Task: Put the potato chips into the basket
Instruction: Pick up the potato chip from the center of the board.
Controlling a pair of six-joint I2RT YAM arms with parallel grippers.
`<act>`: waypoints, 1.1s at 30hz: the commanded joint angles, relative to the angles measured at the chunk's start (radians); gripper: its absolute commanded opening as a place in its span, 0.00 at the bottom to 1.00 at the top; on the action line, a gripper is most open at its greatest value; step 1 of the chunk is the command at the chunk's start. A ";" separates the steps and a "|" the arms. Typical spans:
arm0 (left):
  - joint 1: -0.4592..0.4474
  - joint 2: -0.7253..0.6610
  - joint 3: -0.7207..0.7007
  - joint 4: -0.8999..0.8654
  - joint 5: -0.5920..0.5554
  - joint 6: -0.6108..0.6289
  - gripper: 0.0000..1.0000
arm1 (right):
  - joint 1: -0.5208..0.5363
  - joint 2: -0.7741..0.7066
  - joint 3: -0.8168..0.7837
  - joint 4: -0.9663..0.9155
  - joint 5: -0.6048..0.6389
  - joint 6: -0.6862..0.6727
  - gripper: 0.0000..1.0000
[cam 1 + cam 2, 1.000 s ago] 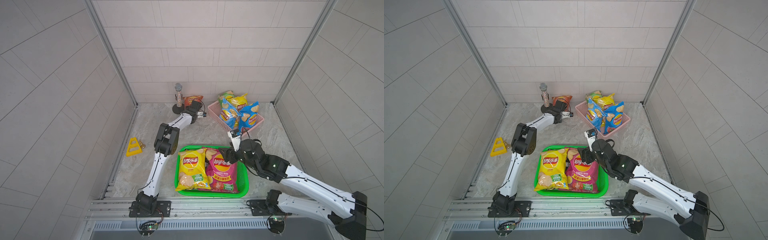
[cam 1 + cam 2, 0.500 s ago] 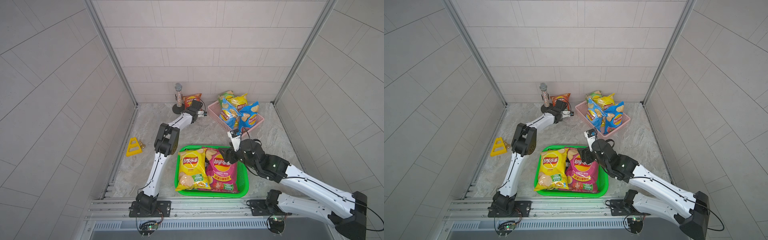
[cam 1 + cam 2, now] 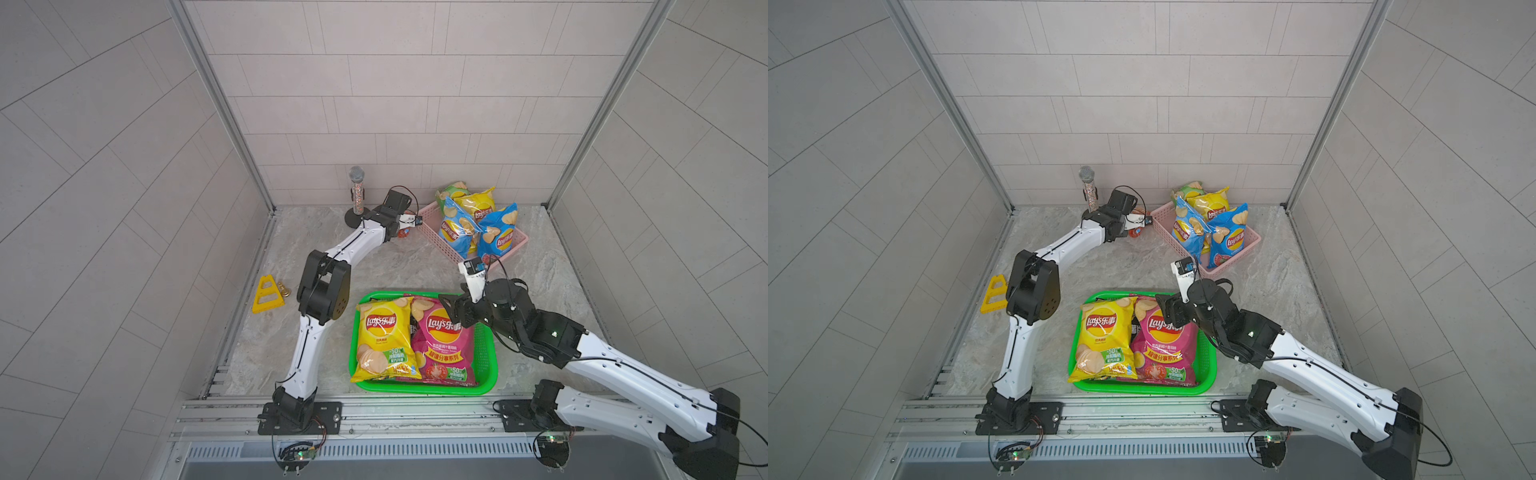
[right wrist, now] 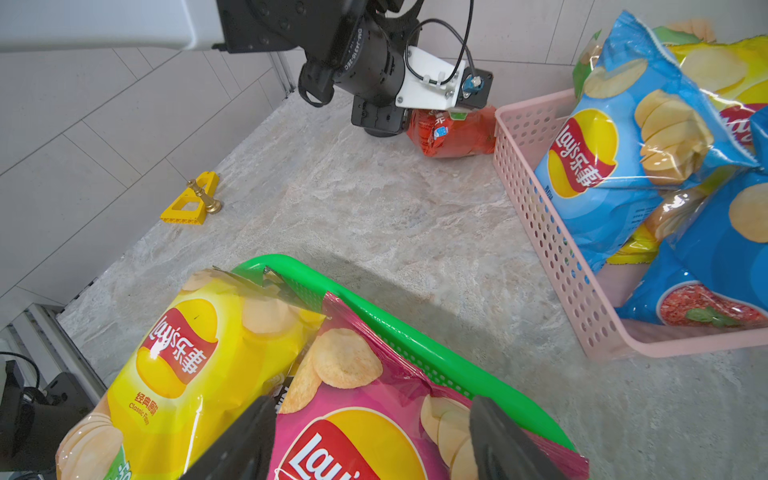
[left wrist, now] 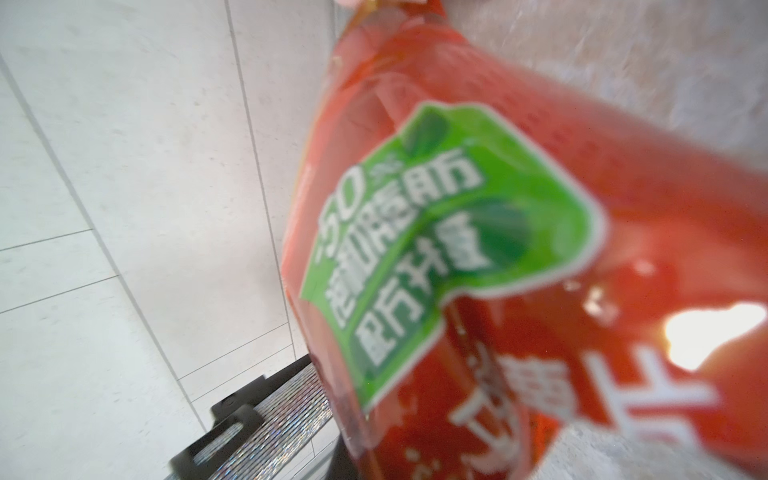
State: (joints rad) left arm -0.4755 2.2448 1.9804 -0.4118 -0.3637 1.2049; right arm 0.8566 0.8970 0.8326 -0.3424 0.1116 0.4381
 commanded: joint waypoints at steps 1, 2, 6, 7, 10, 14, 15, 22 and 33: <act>-0.030 -0.081 -0.023 -0.070 -0.016 -0.045 0.00 | -0.002 -0.036 0.030 -0.007 0.030 -0.001 0.78; -0.036 -0.096 -0.020 -0.084 -0.023 -0.061 0.00 | -0.002 -0.044 0.030 -0.012 0.034 -0.002 0.78; -0.056 -0.137 0.020 -0.167 -0.065 -0.114 0.00 | -0.002 -0.076 0.029 -0.033 0.049 -0.001 0.78; -0.062 -0.148 0.035 -0.196 -0.078 -0.129 0.00 | -0.002 -0.085 0.029 -0.038 0.054 -0.001 0.78; -0.072 -0.196 0.062 -0.285 -0.104 -0.172 0.00 | -0.002 -0.111 0.027 -0.056 0.069 -0.001 0.78; -0.109 -0.274 0.095 -0.424 -0.142 -0.233 0.00 | -0.002 -0.149 0.023 -0.079 0.110 0.003 0.77; -0.120 -0.293 0.101 -0.454 -0.150 -0.250 0.00 | -0.002 -0.156 0.022 -0.086 0.118 0.004 0.77; -0.227 -0.429 0.124 -0.716 -0.138 -0.425 0.00 | -0.002 -0.243 0.017 -0.146 0.206 0.037 0.77; -0.536 -0.519 0.137 -1.060 -0.119 -0.801 0.00 | -0.002 -0.453 0.022 -0.285 0.353 0.040 0.76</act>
State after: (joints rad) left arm -0.9627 1.7393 2.0834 -1.3258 -0.4870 0.5598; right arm 0.8566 0.4625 0.8349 -0.5529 0.4065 0.4732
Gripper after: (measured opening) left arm 0.049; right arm 0.757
